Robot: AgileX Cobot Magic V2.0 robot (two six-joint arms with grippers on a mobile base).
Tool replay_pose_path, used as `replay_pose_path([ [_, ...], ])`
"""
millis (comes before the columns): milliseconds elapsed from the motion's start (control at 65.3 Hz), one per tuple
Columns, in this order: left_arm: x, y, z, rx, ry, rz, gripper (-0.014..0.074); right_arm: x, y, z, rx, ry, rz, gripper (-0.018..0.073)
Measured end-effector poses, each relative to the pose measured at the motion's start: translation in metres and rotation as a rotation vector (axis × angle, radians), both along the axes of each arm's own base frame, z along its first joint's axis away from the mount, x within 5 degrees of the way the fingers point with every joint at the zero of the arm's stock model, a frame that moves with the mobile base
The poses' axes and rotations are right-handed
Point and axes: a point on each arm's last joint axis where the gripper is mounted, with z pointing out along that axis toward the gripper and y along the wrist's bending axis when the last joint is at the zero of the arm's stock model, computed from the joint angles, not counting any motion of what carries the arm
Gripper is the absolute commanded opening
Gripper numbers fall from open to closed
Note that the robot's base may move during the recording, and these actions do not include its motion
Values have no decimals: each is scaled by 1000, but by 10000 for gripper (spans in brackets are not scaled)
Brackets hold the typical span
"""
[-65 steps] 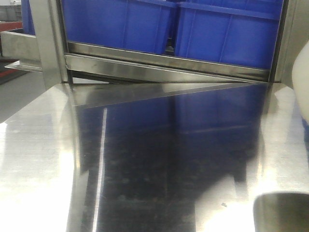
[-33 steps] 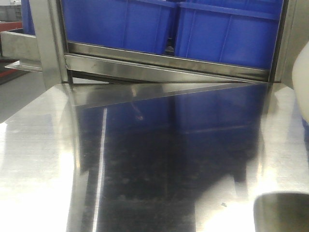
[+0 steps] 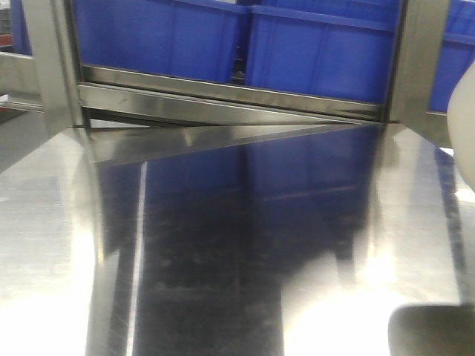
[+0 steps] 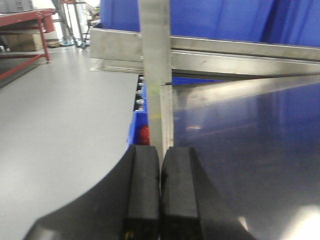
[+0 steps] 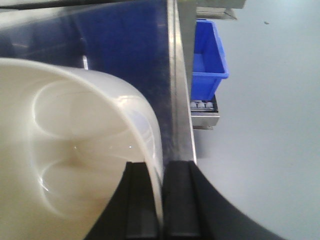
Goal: Move white bin to right shelf second layer
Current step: 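Hold the bin raised in the right gripper beside the table, then turn the base away from the table carrying the bin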
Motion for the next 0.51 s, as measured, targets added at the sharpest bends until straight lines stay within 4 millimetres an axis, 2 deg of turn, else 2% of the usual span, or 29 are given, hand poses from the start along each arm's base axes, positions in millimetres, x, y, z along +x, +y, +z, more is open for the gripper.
replay_pose_path([
  [505,0,0,0,0,0,0,85,0,0,0,0,0,0,76],
])
